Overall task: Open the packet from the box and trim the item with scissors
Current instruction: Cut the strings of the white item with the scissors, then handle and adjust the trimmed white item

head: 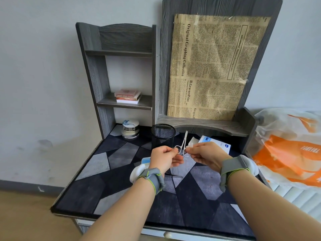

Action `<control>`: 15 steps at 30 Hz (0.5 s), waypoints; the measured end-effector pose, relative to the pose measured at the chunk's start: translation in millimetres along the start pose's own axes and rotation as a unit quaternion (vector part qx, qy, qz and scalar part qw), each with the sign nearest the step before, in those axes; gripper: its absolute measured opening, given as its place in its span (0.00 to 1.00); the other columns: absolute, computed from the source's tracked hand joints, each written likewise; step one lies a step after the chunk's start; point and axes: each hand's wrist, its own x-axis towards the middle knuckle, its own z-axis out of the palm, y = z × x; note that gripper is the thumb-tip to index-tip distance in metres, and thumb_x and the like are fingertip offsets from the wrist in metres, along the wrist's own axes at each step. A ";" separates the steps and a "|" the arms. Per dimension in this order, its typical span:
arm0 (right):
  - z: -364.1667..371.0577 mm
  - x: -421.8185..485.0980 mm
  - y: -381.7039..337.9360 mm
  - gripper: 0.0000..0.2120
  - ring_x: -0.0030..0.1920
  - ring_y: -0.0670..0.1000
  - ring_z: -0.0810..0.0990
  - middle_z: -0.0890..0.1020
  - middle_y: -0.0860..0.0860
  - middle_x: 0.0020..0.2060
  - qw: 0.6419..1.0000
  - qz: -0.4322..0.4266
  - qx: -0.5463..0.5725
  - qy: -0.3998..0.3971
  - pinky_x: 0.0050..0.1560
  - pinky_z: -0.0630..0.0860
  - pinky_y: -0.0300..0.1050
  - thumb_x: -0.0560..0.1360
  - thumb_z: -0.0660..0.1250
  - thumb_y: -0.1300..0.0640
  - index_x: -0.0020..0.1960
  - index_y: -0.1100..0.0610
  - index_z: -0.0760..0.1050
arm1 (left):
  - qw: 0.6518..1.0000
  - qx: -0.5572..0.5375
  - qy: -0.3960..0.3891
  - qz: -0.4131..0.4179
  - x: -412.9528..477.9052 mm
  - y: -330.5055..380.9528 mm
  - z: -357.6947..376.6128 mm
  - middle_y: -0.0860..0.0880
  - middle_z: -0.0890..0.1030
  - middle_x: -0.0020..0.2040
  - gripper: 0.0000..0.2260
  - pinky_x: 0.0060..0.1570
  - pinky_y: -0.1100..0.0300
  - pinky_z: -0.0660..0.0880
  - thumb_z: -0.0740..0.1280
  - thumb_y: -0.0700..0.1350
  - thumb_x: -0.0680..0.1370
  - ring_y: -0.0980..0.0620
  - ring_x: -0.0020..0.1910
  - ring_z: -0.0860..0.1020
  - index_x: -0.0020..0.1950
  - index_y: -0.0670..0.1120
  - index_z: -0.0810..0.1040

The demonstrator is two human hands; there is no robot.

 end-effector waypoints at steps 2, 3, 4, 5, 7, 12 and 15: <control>2.1 -1.3 -0.6 0.14 0.31 0.46 0.77 0.82 0.57 0.41 1.000 -0.004 0.002 -0.004 0.30 0.77 0.35 0.67 0.74 0.66 0.51 0.62 0.76 | 1.000 0.005 0.002 0.000 0.2 -0.3 0.3 0.49 0.81 0.25 0.08 0.26 0.66 0.75 0.63 0.39 0.79 0.54 0.24 0.81 0.40 0.41 0.73; 3.2 -2.1 -0.9 0.12 0.30 0.46 0.77 0.81 0.57 0.41 1.000 -0.005 0.003 -0.005 0.30 0.76 0.36 0.67 0.74 0.66 0.49 0.62 0.76 | 1.000 0.007 0.002 0.000 0.1 -0.7 0.6 0.49 0.81 0.25 0.08 0.26 0.67 0.75 0.63 0.39 0.79 0.54 0.24 0.81 0.40 0.41 0.73; 3.8 -2.0 -0.8 0.09 0.30 0.46 0.76 0.81 0.57 0.39 1.000 -0.008 0.004 -0.007 0.31 0.76 0.36 0.68 0.74 0.66 0.46 0.62 0.76 | 1.000 0.007 0.001 0.000 -0.2 -1.0 1.2 0.49 0.81 0.24 0.08 0.26 0.67 0.75 0.63 0.40 0.79 0.54 0.24 0.80 0.40 0.41 0.73; 4.9 -3.5 -1.3 0.07 0.30 0.47 0.76 0.81 0.56 0.38 1.000 -0.010 0.005 -0.007 0.32 0.76 0.36 0.68 0.74 0.66 0.41 0.61 0.76 | 1.000 0.005 0.000 0.000 -0.4 -1.3 1.2 0.49 0.81 0.24 0.08 0.26 0.67 0.75 0.63 0.40 0.79 0.54 0.24 0.80 0.40 0.41 0.73; 6.0 -5.1 -1.9 0.06 0.31 0.46 0.75 0.80 0.55 0.35 1.000 -0.014 0.003 -0.008 0.32 0.76 0.35 0.69 0.73 0.66 0.37 0.59 0.77 | 1.000 0.001 0.000 0.004 0.1 -1.1 0.7 0.50 0.81 0.24 0.07 0.26 0.67 0.75 0.63 0.40 0.79 0.55 0.24 0.81 0.41 0.41 0.73; 7.1 -6.3 -8.8 0.04 0.27 0.44 0.75 0.79 0.54 0.33 0.999 -0.021 0.037 -0.015 0.28 0.75 0.32 0.71 0.71 0.67 0.43 0.61 0.77 | 0.995 0.078 0.027 0.060 0.2 20.6 -1.7 0.48 0.80 0.29 0.06 0.25 0.65 0.74 0.65 0.41 0.78 0.57 0.24 0.78 0.41 0.43 0.76; 7.2 -4.8 -17.7 0.09 0.28 0.45 0.75 0.78 0.54 0.32 0.998 -0.040 0.046 0.002 0.28 0.76 0.33 0.71 0.70 0.67 0.50 0.61 0.74 | 0.958 0.231 0.073 0.153 9.9 61.2 -15.1 0.49 0.78 0.30 0.08 0.29 0.62 0.74 0.66 0.45 0.76 0.52 0.27 0.78 0.37 0.48 0.75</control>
